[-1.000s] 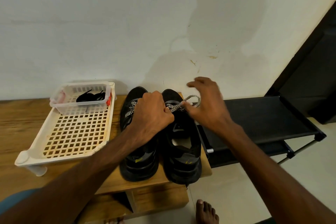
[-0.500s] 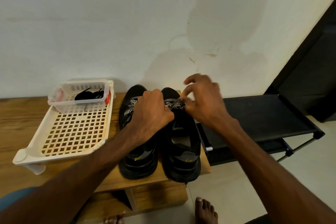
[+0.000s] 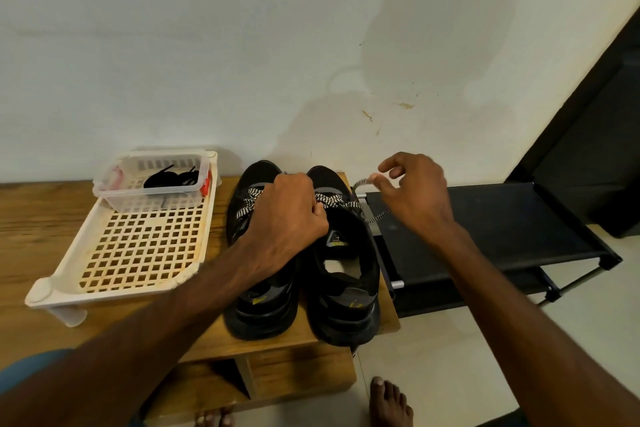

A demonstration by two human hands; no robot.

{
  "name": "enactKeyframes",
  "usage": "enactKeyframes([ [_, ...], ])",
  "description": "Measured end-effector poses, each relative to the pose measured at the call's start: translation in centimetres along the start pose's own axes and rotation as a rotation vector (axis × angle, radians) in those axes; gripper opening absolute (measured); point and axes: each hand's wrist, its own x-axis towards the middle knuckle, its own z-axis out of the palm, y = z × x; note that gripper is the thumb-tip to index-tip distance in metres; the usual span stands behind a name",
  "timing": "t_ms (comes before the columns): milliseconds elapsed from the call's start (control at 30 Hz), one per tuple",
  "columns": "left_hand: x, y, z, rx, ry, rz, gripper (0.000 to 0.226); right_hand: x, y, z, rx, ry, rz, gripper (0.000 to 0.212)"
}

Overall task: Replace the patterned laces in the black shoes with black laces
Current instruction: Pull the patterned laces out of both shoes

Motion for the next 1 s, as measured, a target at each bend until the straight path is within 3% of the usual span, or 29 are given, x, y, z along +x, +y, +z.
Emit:
enactKeyframes([
  [100, 0.0, 0.0, -0.2, 0.02, -0.017, 0.014, 0.02, -0.7, -1.3, 0.5, -0.008, -0.215, -0.024, 0.05],
  [200, 0.0, 0.1, -0.1, 0.063, -0.012, 0.038, 0.022, -1.5, -2.2, 1.5, -0.084, -0.429, -0.029, 0.051],
  [367, 0.0, 0.9, 0.0, 0.193, -0.017, 0.069, 0.023, -1.6, -2.6, 2.6, -0.14, -0.349, -0.003, 0.034],
  [567, -0.3, 1.4, -1.3, 0.297, -0.065, 0.058, 0.024, -0.7, -1.5, 2.0, -0.038, -0.353, 0.131, 0.011],
  [733, -0.7, 1.5, -1.6, 0.298, -0.072, 0.071, 0.024, -0.5, -0.8, 1.5, 0.06, -0.416, 0.23, 0.014],
  [867, -0.8, 1.5, -1.0, 0.309, -0.024, 0.063, 0.036, -0.6, -0.9, 1.8, 0.038, -0.401, 0.176, 0.02],
  [1000, -0.5, 1.8, -0.2, 0.314, 0.043, 0.206, 0.047, -0.8, -1.3, 2.2, -0.017, -0.37, 0.137, 0.039],
])
